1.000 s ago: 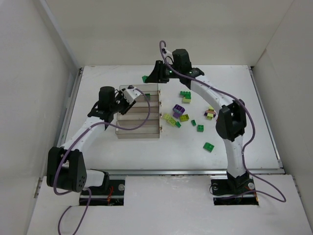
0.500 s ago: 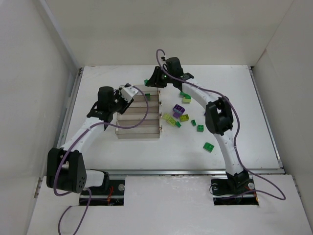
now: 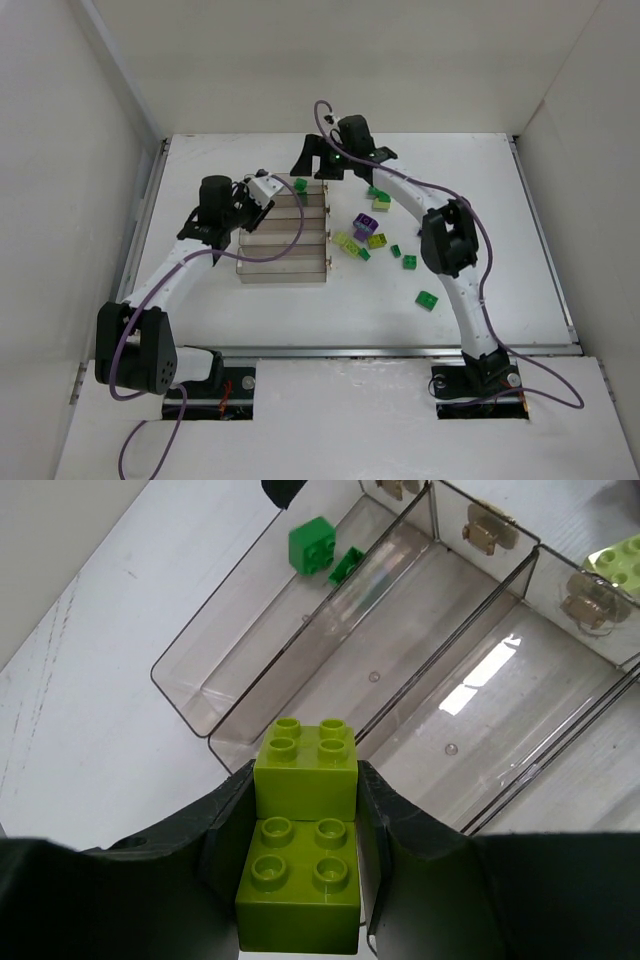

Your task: Sort the legos into containers by color

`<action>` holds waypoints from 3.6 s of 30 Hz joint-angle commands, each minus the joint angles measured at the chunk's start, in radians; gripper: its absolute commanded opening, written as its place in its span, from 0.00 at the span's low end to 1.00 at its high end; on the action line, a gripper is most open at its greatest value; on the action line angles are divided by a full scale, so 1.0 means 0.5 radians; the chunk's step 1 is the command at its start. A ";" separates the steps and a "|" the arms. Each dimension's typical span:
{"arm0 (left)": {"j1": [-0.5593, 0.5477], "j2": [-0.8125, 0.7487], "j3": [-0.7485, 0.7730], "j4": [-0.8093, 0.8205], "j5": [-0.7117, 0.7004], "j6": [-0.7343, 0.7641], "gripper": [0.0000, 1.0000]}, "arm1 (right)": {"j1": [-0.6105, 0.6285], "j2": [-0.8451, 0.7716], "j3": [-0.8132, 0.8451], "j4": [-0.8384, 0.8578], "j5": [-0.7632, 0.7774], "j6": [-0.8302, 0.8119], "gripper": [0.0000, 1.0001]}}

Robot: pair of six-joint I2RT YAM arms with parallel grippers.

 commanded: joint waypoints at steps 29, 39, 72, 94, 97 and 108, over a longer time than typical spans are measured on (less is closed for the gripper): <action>-0.034 -0.032 0.333 0.256 0.927 0.196 0.00 | 0.194 -0.683 -0.286 -0.071 -0.641 -0.422 0.68; -0.034 -0.032 0.333 0.256 0.887 0.174 0.39 | 0.194 -0.720 -0.326 -0.006 -0.690 -0.422 0.00; 0.061 -0.050 0.333 0.002 0.838 0.198 0.00 | 0.163 -0.692 -0.320 -0.150 -0.533 -0.422 0.00; 0.193 -0.087 -0.001 -0.079 0.286 0.024 0.00 | 0.000 -0.312 -0.182 -0.254 -0.138 -0.348 0.01; 0.193 -0.087 -0.020 0.022 0.243 -0.016 0.00 | 0.071 -0.214 -0.102 -0.300 -0.055 -0.394 0.08; 0.193 -0.069 -0.057 0.139 0.243 -0.034 0.00 | 0.114 -0.152 -0.105 -0.313 -0.015 -0.437 0.74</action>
